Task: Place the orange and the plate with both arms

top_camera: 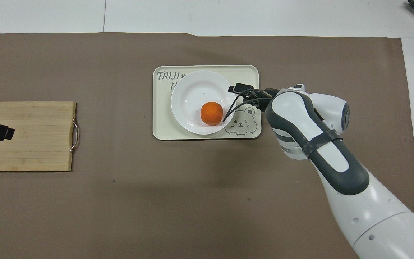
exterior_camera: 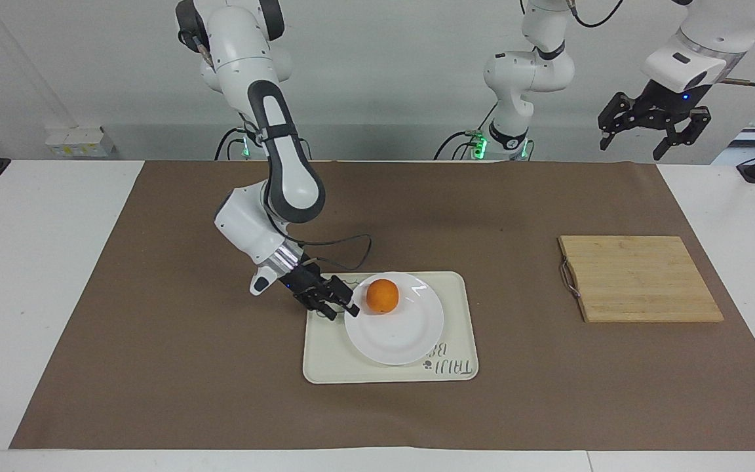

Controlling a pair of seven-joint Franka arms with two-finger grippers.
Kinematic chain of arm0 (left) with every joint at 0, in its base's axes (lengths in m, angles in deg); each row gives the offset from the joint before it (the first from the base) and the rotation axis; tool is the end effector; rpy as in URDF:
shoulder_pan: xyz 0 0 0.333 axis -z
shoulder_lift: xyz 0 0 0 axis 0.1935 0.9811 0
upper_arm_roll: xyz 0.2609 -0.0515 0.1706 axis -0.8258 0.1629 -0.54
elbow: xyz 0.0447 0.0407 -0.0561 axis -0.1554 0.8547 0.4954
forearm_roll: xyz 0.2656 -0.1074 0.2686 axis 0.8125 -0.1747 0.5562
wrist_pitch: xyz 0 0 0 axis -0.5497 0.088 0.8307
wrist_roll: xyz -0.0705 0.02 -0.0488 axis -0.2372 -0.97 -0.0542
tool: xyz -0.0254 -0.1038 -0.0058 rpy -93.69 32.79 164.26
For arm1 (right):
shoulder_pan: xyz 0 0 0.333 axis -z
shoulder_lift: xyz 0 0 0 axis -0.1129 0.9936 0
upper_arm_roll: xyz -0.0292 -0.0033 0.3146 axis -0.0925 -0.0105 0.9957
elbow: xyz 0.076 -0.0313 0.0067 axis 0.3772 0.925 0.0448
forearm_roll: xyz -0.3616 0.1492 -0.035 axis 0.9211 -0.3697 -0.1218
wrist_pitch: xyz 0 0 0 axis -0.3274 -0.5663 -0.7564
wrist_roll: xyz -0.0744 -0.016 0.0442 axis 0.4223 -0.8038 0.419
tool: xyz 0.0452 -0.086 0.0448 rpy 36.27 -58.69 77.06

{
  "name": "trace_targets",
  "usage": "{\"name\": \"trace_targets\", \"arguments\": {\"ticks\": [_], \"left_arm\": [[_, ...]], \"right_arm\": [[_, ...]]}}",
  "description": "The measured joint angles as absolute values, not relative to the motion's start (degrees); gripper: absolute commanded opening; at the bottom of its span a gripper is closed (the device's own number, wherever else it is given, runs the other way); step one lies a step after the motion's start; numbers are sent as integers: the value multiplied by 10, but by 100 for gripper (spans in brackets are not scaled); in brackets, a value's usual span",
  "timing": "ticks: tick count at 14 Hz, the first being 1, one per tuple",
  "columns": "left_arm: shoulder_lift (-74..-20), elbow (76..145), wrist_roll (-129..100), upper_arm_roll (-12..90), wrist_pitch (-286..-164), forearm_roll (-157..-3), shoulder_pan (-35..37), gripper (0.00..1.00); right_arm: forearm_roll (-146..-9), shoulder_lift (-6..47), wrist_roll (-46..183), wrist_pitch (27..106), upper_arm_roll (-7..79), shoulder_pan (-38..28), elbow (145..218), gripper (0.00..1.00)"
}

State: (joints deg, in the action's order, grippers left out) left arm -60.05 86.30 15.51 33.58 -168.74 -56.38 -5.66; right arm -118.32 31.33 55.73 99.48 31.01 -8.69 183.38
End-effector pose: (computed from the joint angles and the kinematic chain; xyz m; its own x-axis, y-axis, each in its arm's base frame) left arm 0.5230 -0.0296 0.6788 0.9518 -0.3067 -0.0005 -0.3066 -0.9515 0.0251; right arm 0.6407 0.1761 0.3065 0.9030 -0.4101 0.1282 -0.1994 -0.6643 -0.7204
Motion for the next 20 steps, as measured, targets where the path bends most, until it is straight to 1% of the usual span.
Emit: {"name": "trace_targets", "arguments": {"ticks": [4, 7, 14, 16, 20], "left_arm": [[-601, 863, 155, 336, -1687, -564, -57, 100], [-601, 863, 155, 336, -1687, -564, -57, 100], [-601, 863, 155, 336, -1687, -564, -57, 100], [-601, 863, 155, 336, -1687, -564, -57, 100], [-601, 863, 155, 336, -1687, -564, -57, 100]], "right_arm": [[-1044, 288, 564, 989, 304, -62, 1833, 100], [-901, 265, 567, 943, 302, -24, 1832, 100], [-604, 188, 567, 770, 299, 104, 1792, 100], [-558, 169, 584, 734, 296, 116, 1788, 100], [-447, 132, 734, 630, 306, 103, 1762, 100]]}}
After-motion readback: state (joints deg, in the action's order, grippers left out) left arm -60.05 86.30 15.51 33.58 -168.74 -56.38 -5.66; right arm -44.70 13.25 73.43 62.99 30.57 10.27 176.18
